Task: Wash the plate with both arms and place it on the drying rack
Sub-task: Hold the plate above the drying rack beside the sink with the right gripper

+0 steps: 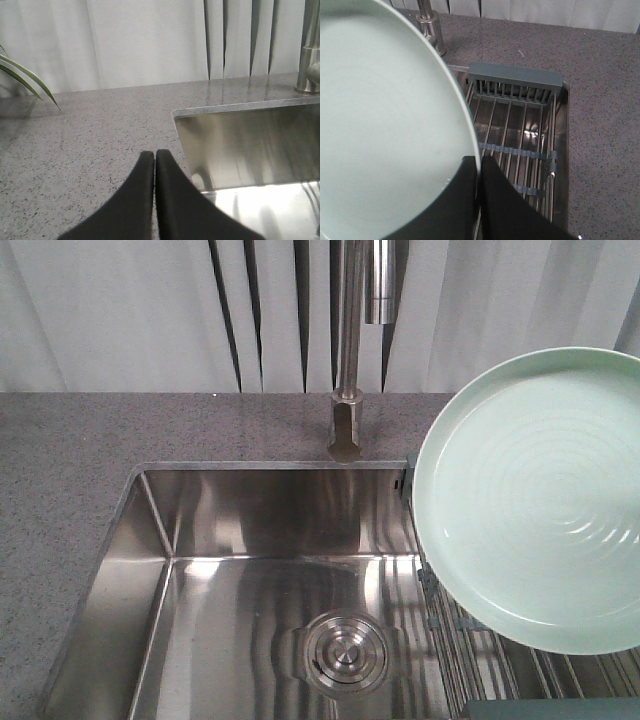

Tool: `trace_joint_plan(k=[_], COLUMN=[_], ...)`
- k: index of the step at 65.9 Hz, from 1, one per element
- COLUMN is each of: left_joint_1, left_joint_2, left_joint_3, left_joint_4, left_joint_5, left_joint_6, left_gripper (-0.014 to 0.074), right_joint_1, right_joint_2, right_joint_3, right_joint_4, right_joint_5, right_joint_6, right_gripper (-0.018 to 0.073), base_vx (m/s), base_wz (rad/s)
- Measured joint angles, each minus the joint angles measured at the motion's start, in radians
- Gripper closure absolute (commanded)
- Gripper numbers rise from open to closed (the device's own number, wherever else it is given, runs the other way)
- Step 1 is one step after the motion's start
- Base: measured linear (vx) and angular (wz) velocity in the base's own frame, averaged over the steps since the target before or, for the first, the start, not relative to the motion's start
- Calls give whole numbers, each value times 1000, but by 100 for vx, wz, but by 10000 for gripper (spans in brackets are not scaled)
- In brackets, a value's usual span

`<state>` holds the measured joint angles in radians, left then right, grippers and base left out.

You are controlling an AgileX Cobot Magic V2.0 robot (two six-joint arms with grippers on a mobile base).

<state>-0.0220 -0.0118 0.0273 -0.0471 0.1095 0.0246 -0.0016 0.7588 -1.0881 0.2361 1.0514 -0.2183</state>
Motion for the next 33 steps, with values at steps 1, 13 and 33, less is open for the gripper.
trace_joint_plan(k=[1,13,33], left_joint_1=[0,0,0], left_joint_2=[0,0,0], left_joint_3=[0,0,0], left_joint_4=[0,0,0], left_joint_5=[0,0,0], left_joint_6=[0,0,0], left_gripper=[603,603,603], right_joint_1=[0,0,0], right_joint_2=[0,0,0], right_joint_3=[0,0,0], right_joint_4=[0,0,0], right_joint_5=[0,0,0], right_joint_6=[0,0,0], right_gripper=[563,563,563], base_vx=[0,0,0], base_wz=[-1,0,-1])
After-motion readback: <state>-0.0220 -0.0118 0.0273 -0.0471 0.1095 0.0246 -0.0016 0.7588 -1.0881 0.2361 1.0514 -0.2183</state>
